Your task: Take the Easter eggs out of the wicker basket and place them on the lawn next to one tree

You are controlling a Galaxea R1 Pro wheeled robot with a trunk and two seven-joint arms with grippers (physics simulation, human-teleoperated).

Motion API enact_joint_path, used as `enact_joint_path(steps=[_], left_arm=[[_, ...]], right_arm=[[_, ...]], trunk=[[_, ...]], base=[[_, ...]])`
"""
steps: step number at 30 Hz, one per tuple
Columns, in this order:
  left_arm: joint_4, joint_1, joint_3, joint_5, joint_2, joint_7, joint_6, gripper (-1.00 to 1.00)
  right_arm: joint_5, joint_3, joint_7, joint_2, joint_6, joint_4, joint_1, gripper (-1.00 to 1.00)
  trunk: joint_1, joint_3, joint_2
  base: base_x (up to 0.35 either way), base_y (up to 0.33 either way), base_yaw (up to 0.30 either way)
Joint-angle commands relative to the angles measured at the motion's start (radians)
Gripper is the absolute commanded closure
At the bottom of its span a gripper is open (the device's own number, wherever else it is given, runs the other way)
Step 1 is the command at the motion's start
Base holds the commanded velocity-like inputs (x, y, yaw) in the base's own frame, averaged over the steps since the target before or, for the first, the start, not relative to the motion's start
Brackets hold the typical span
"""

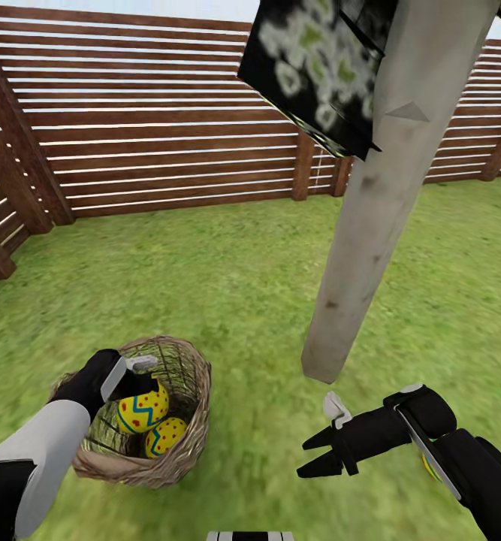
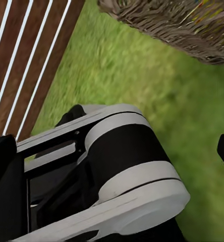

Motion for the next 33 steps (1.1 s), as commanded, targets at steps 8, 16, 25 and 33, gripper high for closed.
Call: enact_joint_path(steps=[8,16,25,33], left_arm=[[-0.006,0.0,0.0,0.008,-0.001,0.004,0.101,1.0],[-0.043,0.001,-0.002,0.008,-0.008,0.004,0.102,1.0],[-0.047,0.001,-0.003,0.008,-0.009,0.005,0.102,1.0],[-0.047,0.001,-0.003,0.008,-0.009,0.005,0.102,1.0]], right_arm=[[0.048,-0.003,0.0,0.017,0.01,0.0,-0.001,-1.0],[0.046,-0.015,-0.036,0.019,0.01,0.004,-0.001,-1.0],[0.046,-0.013,-0.125,0.071,0.01,0.008,-0.001,-1.0],[0.046,-0.009,-0.13,0.073,0.01,0.008,-0.001,-1.0]], trunk=[[-0.004,0.03,0.002],[-0.007,0.061,0.003],[-0.011,0.096,0.006],[-0.015,0.127,0.007]], base=[[0.0,0.0,0.0],[0.0,0.0,0.0],[0.0,0.0,0.0],[-0.069,0.0,0.0]])
